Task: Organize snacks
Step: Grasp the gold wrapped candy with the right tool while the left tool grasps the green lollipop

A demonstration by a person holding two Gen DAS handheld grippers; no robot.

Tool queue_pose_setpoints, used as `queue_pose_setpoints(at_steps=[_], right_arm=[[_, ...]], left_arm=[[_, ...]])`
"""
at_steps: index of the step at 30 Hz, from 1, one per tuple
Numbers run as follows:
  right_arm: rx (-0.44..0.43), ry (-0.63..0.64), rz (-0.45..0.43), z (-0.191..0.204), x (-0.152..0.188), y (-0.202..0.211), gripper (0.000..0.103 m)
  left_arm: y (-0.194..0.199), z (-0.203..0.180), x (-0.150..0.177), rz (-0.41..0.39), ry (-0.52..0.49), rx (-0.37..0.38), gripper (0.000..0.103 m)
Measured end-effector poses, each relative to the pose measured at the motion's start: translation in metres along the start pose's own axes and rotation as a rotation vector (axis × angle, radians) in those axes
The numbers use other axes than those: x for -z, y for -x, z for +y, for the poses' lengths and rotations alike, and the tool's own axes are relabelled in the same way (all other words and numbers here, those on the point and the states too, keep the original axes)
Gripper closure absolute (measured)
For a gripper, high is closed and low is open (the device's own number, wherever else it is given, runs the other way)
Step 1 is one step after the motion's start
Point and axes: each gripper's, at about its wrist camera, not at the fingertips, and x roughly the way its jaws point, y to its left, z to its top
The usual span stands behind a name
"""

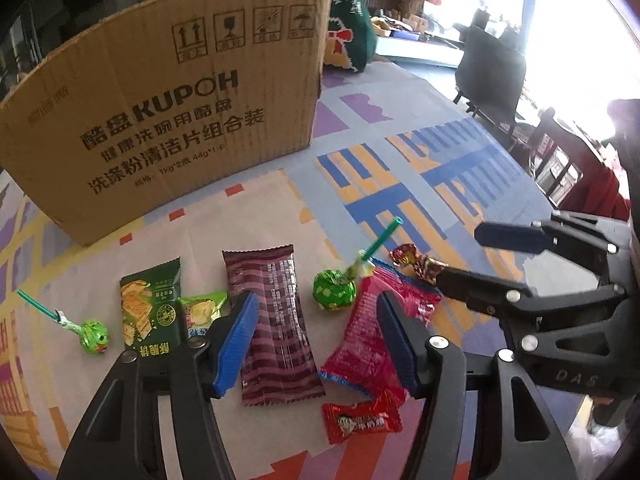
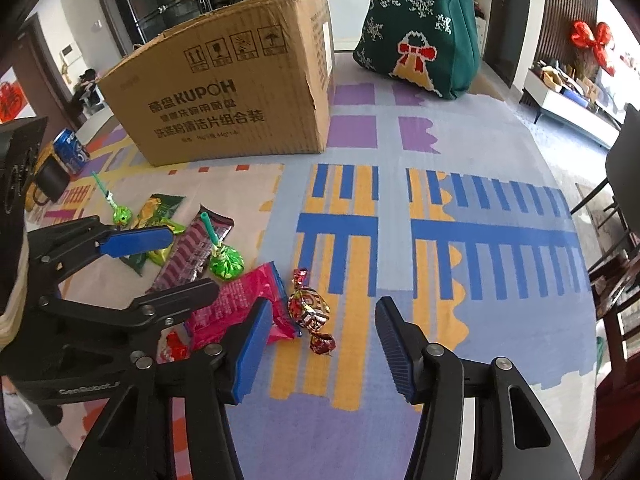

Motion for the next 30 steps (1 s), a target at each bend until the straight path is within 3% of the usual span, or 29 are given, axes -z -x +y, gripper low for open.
queue_pose_setpoints(at_steps=[12,19,30], right_arm=[[-0.043,-0.042,0.023,-0.004,0.001,-0.017,0.06],[-0.064,-0.063,0.033,-0.006,-0.001,-0.023,0.066],[-0.063,-0.052,0.033,-0.003,-0.002,-0.03,0.07]], left_arm=[[-0.016,0.001,-0.007,0.014,0.051,0.037,0.058],[-0.02,0.002,-0.009,0.028,0.071,0.071,0.075],[-0.026,0.004,-0.011,0.04,0.099,0.081,0.078]])
